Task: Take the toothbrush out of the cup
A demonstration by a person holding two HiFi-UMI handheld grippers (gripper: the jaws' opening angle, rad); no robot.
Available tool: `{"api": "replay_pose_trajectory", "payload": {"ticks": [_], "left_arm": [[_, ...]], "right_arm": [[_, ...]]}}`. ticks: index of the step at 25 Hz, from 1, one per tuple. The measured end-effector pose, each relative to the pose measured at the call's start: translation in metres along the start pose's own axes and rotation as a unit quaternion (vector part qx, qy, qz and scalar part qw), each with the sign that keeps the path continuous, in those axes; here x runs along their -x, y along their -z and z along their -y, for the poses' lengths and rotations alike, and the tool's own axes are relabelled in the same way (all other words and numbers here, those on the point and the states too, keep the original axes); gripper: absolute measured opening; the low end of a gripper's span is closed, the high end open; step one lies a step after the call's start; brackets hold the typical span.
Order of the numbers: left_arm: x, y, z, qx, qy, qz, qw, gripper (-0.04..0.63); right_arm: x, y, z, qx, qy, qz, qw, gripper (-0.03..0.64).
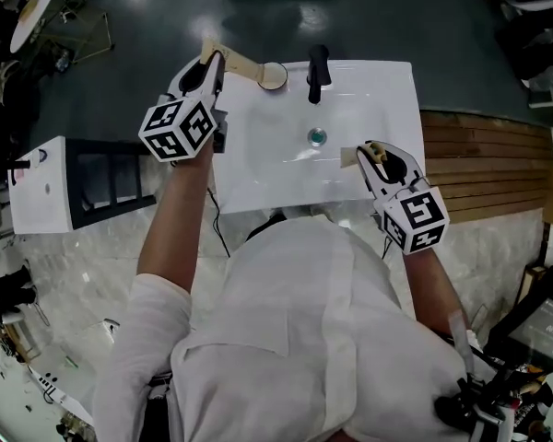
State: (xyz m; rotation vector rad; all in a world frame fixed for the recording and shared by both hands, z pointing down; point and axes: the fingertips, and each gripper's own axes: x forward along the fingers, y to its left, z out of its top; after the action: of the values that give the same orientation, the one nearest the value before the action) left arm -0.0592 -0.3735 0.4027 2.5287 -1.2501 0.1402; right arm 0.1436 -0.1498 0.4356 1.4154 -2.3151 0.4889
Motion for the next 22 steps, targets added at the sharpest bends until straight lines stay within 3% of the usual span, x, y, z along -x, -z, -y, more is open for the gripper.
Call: {"api": "replay_pose_trajectory", "payload": {"ticks": [9,22], "left_arm": [[0.071,-0.011,0.040,-0.018,-0.015,0.015,0.9996,0.048],[0.156,0.033,0.123,-0.028,-0.044,-0.006,0.9986,0.048]], "right_arm": [[0.004,-0.003,0.007,0.025,-0.045,0.012,0.999,0.066],[0.011,0.003,0.005,0.072,-0.126,0.015,0.989,0.066]]}}
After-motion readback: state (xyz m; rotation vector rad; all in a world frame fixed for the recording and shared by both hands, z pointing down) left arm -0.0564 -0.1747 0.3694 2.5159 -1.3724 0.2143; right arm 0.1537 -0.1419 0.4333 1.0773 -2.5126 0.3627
